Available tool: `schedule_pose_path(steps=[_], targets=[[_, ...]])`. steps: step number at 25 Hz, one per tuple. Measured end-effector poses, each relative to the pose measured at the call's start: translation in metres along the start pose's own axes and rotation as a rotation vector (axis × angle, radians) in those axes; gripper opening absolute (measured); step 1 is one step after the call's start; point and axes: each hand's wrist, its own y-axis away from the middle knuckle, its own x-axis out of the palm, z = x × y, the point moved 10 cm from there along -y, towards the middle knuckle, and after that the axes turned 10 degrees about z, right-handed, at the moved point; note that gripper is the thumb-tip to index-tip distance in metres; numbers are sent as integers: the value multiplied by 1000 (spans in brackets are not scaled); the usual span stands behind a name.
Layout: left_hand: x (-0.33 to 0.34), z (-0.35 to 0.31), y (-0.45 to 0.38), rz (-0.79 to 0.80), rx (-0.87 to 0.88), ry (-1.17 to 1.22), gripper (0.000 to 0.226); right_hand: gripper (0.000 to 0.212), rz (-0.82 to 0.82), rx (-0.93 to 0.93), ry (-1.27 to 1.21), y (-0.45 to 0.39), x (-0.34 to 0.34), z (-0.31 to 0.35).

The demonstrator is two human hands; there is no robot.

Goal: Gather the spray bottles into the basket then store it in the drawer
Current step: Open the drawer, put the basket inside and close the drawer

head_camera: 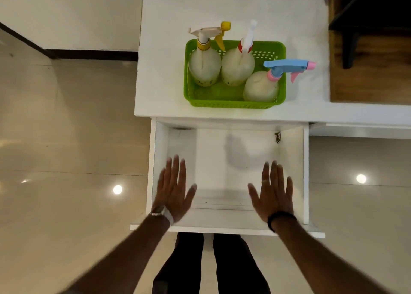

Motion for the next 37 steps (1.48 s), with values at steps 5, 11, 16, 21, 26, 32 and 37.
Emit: schedule_pose_path(steps=[5,11,16,21,26,32,37], targets=[[-159,2,-108,-319,-16,366,68,66,-351,4,-232,-93,-173,3],[-199,-3,-169,-163,-49,724,38,52,-362,21,-739,-138,-232,-6],[-200,-9,-170,-235,-9,704,32,46,-316,19,-835,-147,-223,5],[-193,-13,-155,-276,17,767,36,41,-344,6,-801,-130,-208,9],[-152,-4,-105,-252,18,852,42,32,-344,20,-826,-82,-160,0],[-95,22,-28,-223,36,899,46,33,-314,-141,-983,-2,-85,4],[-16,71,-5,-105,-185,1021,41,44,-78,-48,-1123,6,14,-8]])
